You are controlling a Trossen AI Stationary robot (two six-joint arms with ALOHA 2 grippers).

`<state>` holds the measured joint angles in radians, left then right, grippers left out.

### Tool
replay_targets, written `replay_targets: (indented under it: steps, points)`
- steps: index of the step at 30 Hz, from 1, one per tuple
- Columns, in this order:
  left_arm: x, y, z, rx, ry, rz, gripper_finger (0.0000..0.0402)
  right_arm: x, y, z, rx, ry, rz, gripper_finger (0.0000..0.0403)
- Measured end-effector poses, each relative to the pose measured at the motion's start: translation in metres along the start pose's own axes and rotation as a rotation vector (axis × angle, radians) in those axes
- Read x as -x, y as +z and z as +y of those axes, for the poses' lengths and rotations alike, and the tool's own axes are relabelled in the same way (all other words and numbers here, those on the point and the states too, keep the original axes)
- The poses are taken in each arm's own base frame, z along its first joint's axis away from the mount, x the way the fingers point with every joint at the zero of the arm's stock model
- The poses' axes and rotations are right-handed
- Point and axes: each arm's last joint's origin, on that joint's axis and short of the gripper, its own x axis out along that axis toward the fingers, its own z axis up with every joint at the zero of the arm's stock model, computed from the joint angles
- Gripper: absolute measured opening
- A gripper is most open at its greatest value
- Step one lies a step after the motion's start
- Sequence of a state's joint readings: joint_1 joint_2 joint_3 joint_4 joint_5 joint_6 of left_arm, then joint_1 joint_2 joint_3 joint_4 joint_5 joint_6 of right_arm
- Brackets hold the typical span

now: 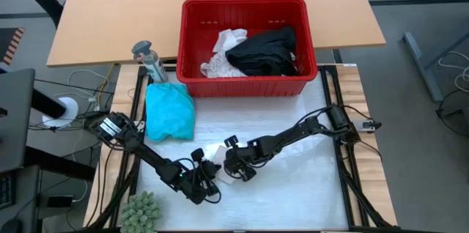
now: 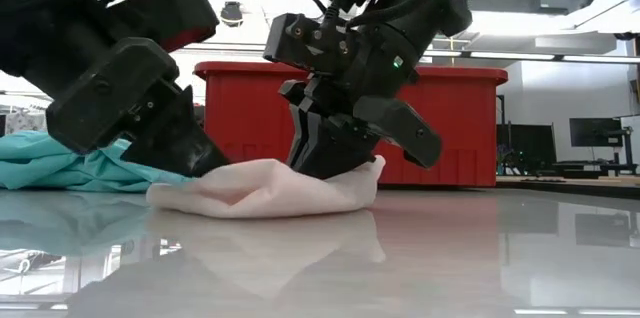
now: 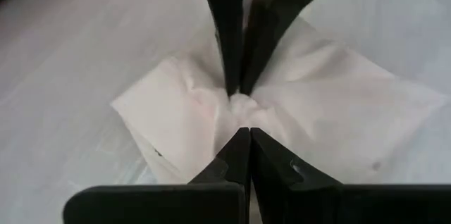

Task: Fold laundry
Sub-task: Fold the white underwear

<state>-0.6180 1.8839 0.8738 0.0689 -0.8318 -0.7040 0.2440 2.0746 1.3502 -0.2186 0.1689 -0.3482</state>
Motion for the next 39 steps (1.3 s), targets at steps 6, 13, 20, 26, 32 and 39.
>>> replay_targets:
  steps: [6, 13, 20, 26, 32, 39]
  points:
    - [0.0, 0.0, 0.0, 0.015, -0.01, 0.009, 0.0, 0.041, 0.013, -0.013, 0.004, -0.104, 0.118, 0.005]
    - [0.0, 0.0, 0.0, 0.013, -0.008, 0.008, 0.0, 0.074, 0.007, -0.024, -0.163, -0.054, 0.184, 0.0067]
    - [0.0, 0.0, 0.0, 0.013, -0.007, 0.006, 0.0, 0.072, -0.001, -0.039, -0.308, 0.115, 0.175, 0.0162]
    - [0.0, 0.0, 0.0, 0.0, -0.01, 0.009, 0.0, 0.07, -0.001, -0.054, -0.352, 0.113, 0.115, 0.0258]
    - [0.0, 0.0, 0.0, -0.014, -0.01, 0.009, 0.0, 0.061, -0.005, -0.071, -0.436, 0.101, 0.068, 0.0296]
    - [0.0, -0.001, 0.0, -0.016, -0.004, 0.009, 0.0, 0.044, -0.018, -0.075, -0.5, 0.193, 0.117, 0.0297]
